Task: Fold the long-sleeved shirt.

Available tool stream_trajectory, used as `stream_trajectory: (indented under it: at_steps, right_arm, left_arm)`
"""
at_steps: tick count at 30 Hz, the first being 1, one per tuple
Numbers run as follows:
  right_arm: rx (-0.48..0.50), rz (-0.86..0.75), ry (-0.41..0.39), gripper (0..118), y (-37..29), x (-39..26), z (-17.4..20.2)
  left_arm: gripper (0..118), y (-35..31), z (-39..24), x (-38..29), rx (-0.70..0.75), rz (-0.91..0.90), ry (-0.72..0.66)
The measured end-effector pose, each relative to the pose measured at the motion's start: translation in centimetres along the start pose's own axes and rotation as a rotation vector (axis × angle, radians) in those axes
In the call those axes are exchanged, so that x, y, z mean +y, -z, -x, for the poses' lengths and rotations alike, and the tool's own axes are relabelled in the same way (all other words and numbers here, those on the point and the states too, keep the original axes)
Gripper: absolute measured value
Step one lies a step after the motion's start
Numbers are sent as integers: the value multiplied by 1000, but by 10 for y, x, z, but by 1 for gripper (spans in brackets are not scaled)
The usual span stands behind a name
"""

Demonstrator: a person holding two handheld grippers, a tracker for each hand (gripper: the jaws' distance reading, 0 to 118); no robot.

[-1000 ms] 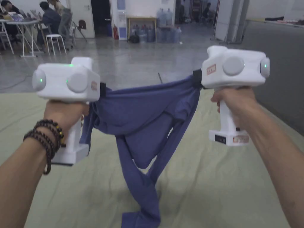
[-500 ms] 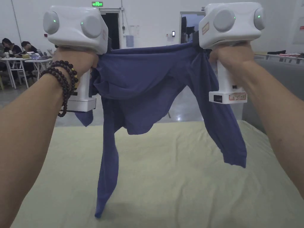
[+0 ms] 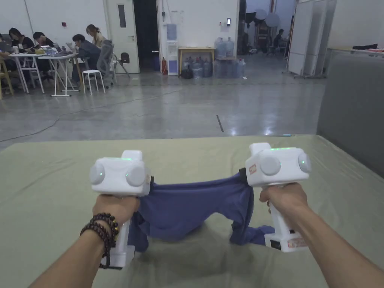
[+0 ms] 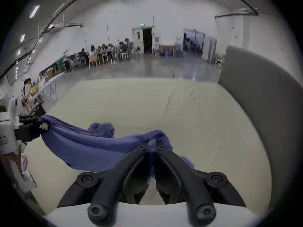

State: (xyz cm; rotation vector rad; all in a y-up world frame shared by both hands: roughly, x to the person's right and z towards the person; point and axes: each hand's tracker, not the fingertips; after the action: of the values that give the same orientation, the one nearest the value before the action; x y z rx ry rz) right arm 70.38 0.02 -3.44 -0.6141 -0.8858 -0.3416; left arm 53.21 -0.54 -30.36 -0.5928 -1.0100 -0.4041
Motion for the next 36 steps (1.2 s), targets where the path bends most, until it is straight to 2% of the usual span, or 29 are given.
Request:
stream_trajectory:
  at_steps: [7,14,18,21,25,26,27,28,29,32,33,34,35,36]
  right_arm:
    - [41,-34,26,6,-45,-80,9]
    - [52,70,14,6,-93,-239,19]
    - [77,179,78,6,-119,-322,21]
    - [61,221,80,6,-122,-357,25]
    - [37,220,55,7,-116,-362,29]
    - [36,216,63,11,-117,-357,29]
    - [48,212,75,30,-120,-352,28]
    - [63,196,81,87,-126,-347,30]
    - [71,173,83,118,-131,-341,30]
    - [72,77,68,118,-150,-316,27]
    - [65,88,70,112,-154,-310,27]
    - [59,62,82,76,-159,-303,25]
    - [65,13,101,21,-164,-298,24]
    - [56,-9,105,2,-175,-299,24]
  left_arm:
    - [7,-33,19,-84,-37,-29,-64]
    - [7,-111,12,-239,-43,26,-129]
    - [7,-146,13,-315,-30,108,-202]
    - [7,-153,10,-356,-34,154,-221]
    - [8,-150,8,-369,-46,128,-217]
    - [13,-153,8,-365,-38,98,-225]
    - [37,-155,10,-361,-44,77,-241]
    - [101,-157,11,-356,-45,71,-250]
    - [118,-160,14,-348,-49,84,-245]
    - [118,-179,19,-332,-67,22,-241]
    - [118,-183,22,-327,-62,16,-242]
    - [108,-189,25,-321,-50,6,-251]
    - [71,-195,29,-317,-46,-9,-266]
    - [6,-199,32,-314,-45,-18,-271]
